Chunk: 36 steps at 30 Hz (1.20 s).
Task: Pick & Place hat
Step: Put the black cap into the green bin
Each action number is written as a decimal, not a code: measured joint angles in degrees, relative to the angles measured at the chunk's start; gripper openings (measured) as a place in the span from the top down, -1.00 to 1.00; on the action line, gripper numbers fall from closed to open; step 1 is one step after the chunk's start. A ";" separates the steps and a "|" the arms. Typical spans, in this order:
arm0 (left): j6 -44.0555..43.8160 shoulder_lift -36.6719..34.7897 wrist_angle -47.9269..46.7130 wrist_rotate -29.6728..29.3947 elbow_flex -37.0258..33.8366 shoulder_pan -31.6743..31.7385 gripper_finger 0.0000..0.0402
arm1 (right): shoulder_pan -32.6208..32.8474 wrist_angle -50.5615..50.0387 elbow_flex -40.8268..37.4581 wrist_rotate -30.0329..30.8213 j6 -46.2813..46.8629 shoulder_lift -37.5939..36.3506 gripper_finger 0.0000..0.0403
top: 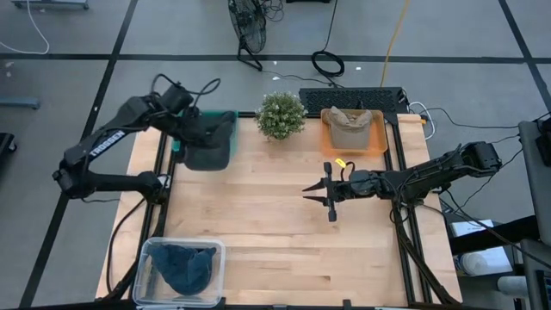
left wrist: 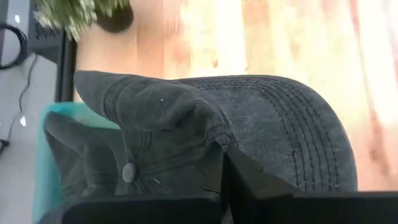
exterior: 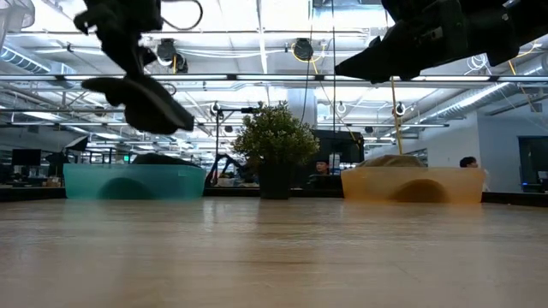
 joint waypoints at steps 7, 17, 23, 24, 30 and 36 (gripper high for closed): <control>4.52 -0.01 6.62 -0.13 -7.49 6.18 0.97 | 0.00 -0.02 0.00 -0.02 0.50 0.00 0.63; 5.66 0.83 14.23 -2.50 -10.08 11.15 0.96 | 0.00 0.19 0.00 -0.02 0.86 0.00 0.63; 8.97 4.42 13.34 -1.54 -10.08 12.29 0.94 | 0.00 0.22 0.00 -0.02 0.88 0.00 0.63; 9.77 4.92 13.48 -1.55 -10.08 12.28 0.93 | 0.00 0.18 0.00 -0.04 0.88 0.00 0.63; 10.95 7.33 15.32 -4.82 -10.08 12.24 0.98 | 0.00 0.15 0.00 -0.02 0.88 0.00 0.63; 5.69 8.41 16.21 -13.75 -10.08 12.28 0.80 | 0.02 -0.81 -0.01 -0.04 0.91 0.00 0.63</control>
